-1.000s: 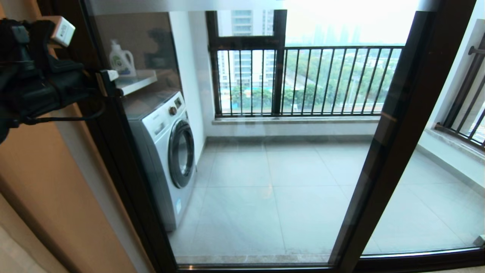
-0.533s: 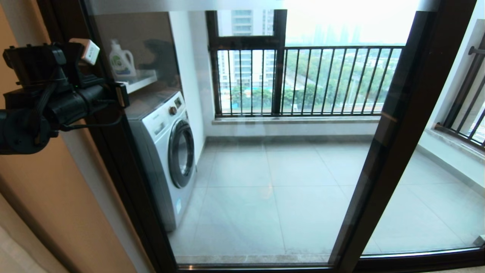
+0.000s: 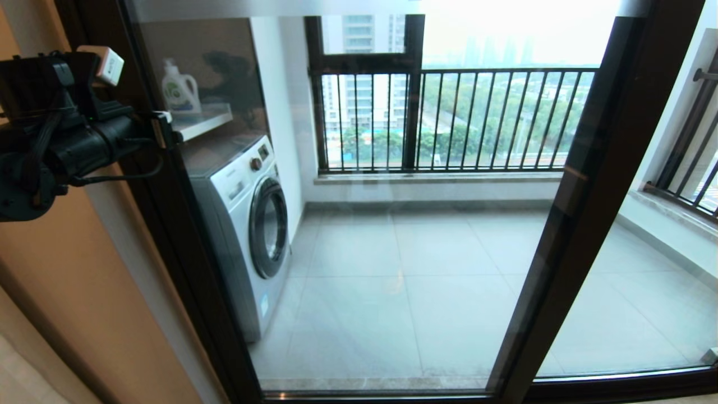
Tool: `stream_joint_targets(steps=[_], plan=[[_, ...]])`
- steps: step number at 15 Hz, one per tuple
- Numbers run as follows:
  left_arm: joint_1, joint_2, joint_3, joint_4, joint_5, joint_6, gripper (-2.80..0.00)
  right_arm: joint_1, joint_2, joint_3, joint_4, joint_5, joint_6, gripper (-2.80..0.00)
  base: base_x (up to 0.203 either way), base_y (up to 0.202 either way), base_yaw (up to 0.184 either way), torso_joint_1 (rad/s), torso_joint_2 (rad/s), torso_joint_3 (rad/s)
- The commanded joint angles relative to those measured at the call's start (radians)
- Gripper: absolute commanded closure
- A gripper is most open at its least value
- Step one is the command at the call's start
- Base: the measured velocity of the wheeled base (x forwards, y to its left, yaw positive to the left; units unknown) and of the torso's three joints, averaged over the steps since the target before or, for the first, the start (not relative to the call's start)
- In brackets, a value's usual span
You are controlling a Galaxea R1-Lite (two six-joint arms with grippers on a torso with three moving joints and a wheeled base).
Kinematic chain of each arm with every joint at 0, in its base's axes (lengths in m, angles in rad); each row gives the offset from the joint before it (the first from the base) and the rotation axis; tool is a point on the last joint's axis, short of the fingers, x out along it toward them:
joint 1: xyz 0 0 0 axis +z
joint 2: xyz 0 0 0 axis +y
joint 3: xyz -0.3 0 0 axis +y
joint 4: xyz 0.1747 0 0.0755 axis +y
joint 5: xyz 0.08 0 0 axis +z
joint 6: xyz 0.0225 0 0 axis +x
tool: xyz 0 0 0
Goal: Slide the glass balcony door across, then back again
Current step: Open the slid door
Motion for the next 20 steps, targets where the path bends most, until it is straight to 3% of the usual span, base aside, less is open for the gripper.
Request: stream_joint_targets(steps=[1,10,12,14,20], plan=[[0.003,-0.005,0.008,-0.003,-0.001,0.000,0.00,0.000,0.001,0.005,0.000,0.001,-0.001,0.00,0.000,0.000,0.000,0.000,0.00,0.000],[0.004,0.021,0.153,-0.015,-0.002,0.003,0.00,0.000,0.001,0.005,0.000,0.001,-0.001,0.00,0.000,0.000,0.000,0.000,0.00,0.000],[0.008,0.023,0.197,-0.078,-0.002,0.002,0.00,0.000,0.001,0.005,0.000,0.001,-0.001,0.00,0.000,0.000,0.000,0.000,0.00,0.000],[0.014,0.032,0.211,-0.129,-0.001,0.006,0.00,0.000,0.001,0.005,0.000,0.001,-0.001,0.00,0.000,0.000,0.000,0.000,0.00,0.000],[0.035,0.025,0.234,-0.133,-0.002,0.008,0.00,0.000,0.001,0.005,0.000,0.001,-0.001,0.00,0.000,0.000,0.000,0.000,0.00,0.000]])
